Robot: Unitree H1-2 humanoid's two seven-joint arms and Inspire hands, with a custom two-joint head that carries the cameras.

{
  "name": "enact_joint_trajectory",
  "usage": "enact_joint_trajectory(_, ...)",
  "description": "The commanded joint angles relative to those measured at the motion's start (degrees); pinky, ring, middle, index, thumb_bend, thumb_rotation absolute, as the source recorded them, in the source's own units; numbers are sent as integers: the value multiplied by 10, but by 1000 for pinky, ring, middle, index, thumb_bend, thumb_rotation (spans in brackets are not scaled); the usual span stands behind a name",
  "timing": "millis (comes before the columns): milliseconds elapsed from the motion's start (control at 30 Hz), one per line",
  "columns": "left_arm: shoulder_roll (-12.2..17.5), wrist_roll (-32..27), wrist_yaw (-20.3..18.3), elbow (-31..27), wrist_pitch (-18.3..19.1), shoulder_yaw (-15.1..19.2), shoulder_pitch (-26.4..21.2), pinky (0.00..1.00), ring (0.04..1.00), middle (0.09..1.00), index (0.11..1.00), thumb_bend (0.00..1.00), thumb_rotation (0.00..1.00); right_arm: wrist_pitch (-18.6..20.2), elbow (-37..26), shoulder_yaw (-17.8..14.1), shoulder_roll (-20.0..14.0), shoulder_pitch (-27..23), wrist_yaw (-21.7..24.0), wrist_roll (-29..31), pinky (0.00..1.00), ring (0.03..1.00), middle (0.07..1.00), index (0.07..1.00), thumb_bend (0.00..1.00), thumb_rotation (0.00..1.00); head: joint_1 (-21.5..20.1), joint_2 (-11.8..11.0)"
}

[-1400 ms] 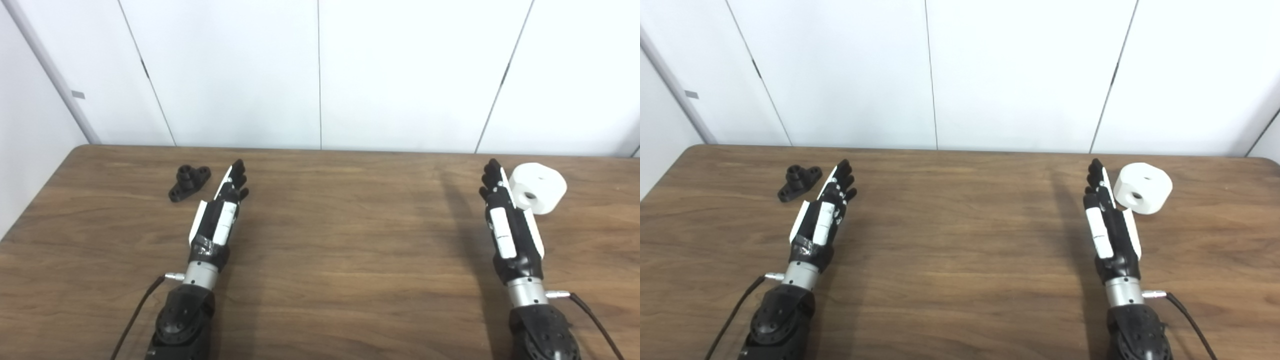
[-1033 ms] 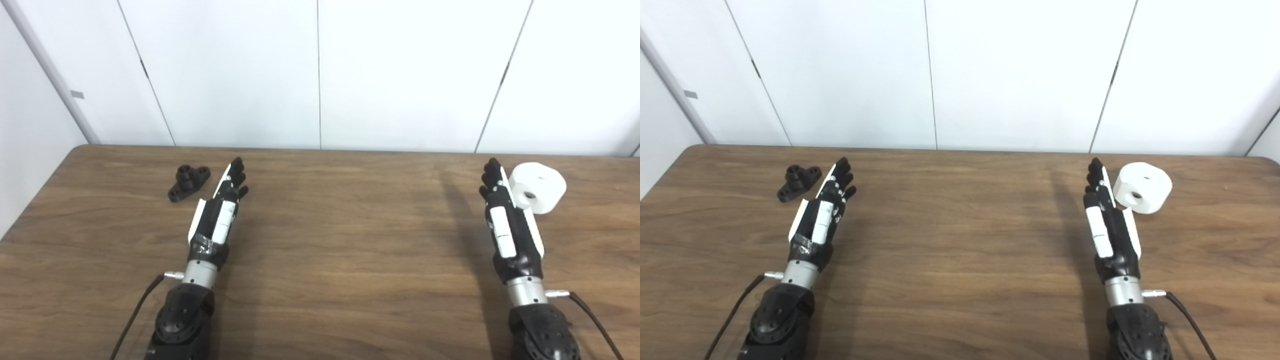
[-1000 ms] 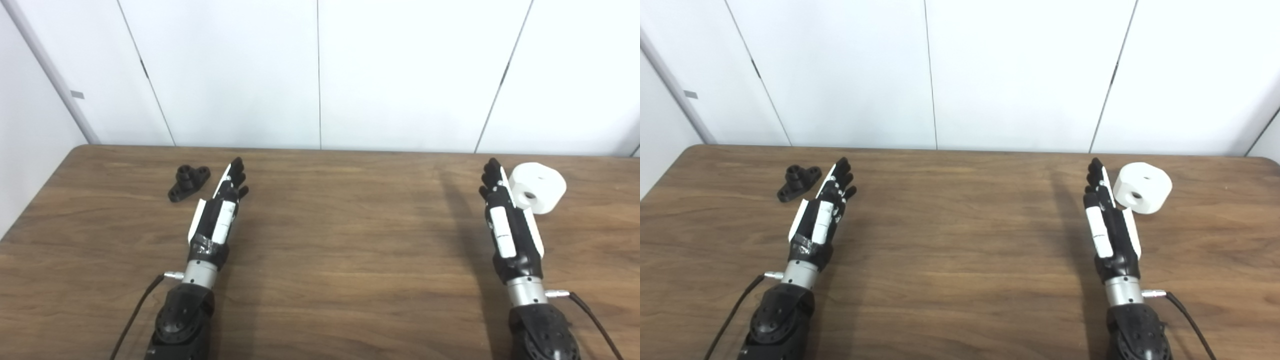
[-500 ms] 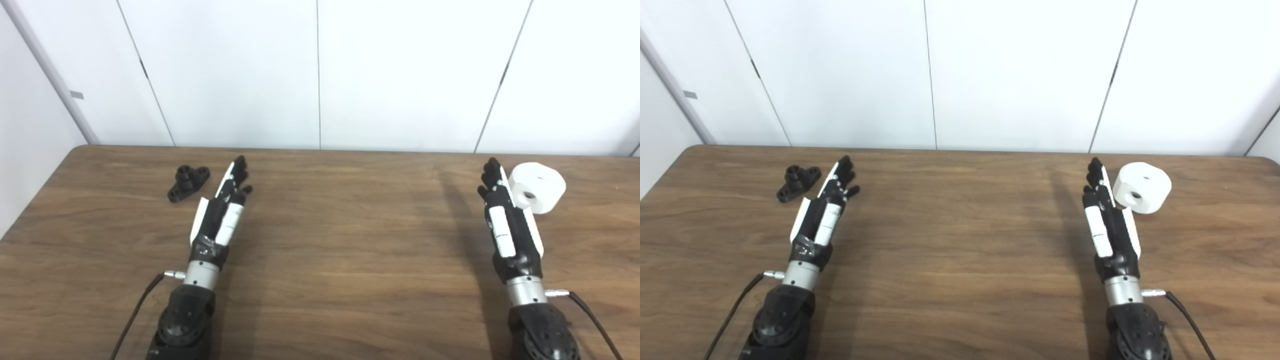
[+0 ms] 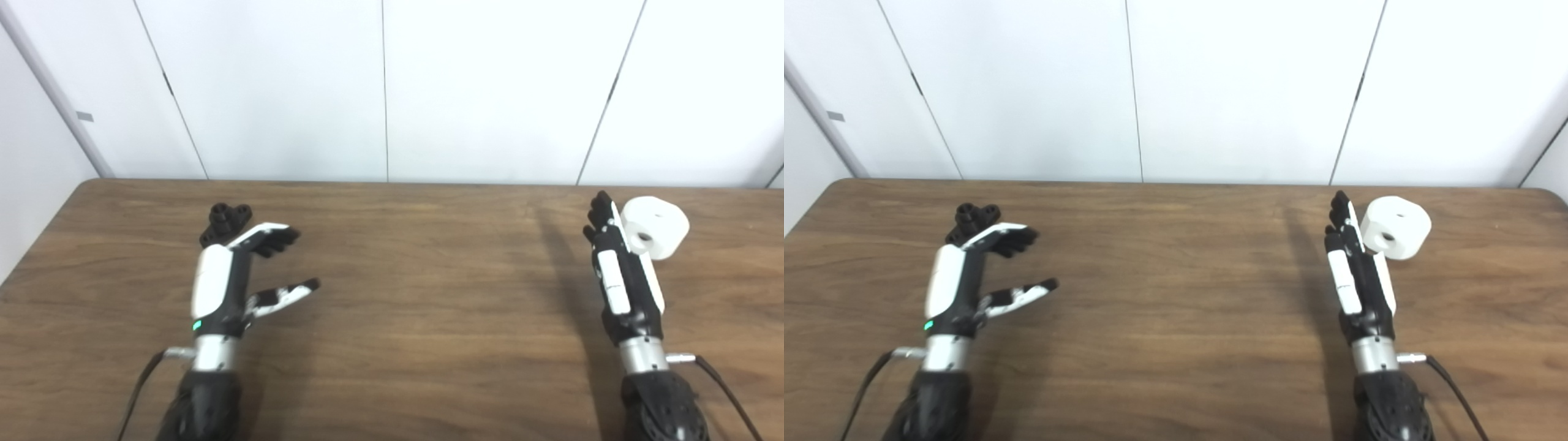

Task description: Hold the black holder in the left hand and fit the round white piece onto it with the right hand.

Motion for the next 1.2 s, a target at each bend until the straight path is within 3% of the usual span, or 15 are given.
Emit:
enact_joint_trajectory(0, 20, 25, 48, -28, -31, 10, -19, 533, 582, 608, 610, 832, 85, -5, 44, 4, 6, 40, -1, -2, 995, 1000, 1000, 1000, 413, 951, 1, -2)
enact_joint_trajectory(200, 57, 54, 101, -37, -42, 35, -25, 543, 613, 641, 639, 833, 103, -7, 45, 4, 9, 41, 1, 3, 1000, 1000, 1000, 1000, 357, 946, 2, -5)
enact_joint_trajectory(300, 78, 63, 121, -26, -42, 46, -30, 565, 636, 658, 652, 813, 159, -6, 43, 4, 9, 43, 4, 7, 1000, 1000, 1000, 1000, 320, 936, 4, -5)
enact_joint_trajectory(467, 98, 48, 126, 2, -31, 60, -40, 602, 674, 695, 685, 816, 119, -11, 49, 4, 9, 41, 7, 10, 1000, 1000, 1000, 1000, 328, 924, 17, -9)
enact_joint_trajectory(567, 105, 21, 128, 34, -22, 74, -47, 677, 748, 765, 750, 818, 160, -11, 55, 4, 6, 39, 4, 2, 1000, 1000, 1000, 1000, 336, 923, 23, -9)
enact_joint_trajectory(800, 121, -105, 32, 83, 50, 92, -62, 754, 850, 880, 865, 850, 293, -14, 58, 4, 3, 37, 7, 4, 1000, 1000, 1000, 1000, 327, 970, 35, -6)
enact_joint_trajectory(933, 143, -139, -16, 108, 77, 88, -69, 771, 872, 906, 901, 873, 333, -3, 45, 4, 3, 41, 3, -3, 1000, 1000, 1000, 1000, 339, 967, 40, -1)
enact_joint_trajectory(1067, 170, -157, -81, 119, 135, 75, -78, 828, 916, 940, 939, 922, 387, 6, 33, 3, 3, 45, 3, -1, 1000, 1000, 1000, 1000, 320, 964, 46, 4)
enact_joint_trajectory(1167, 186, -175, -114, 131, 155, 68, -87, 841, 928, 949, 942, 956, 381, 4, 33, 3, 1, 45, 6, 2, 1000, 1000, 1000, 1000, 335, 962, 46, 6)
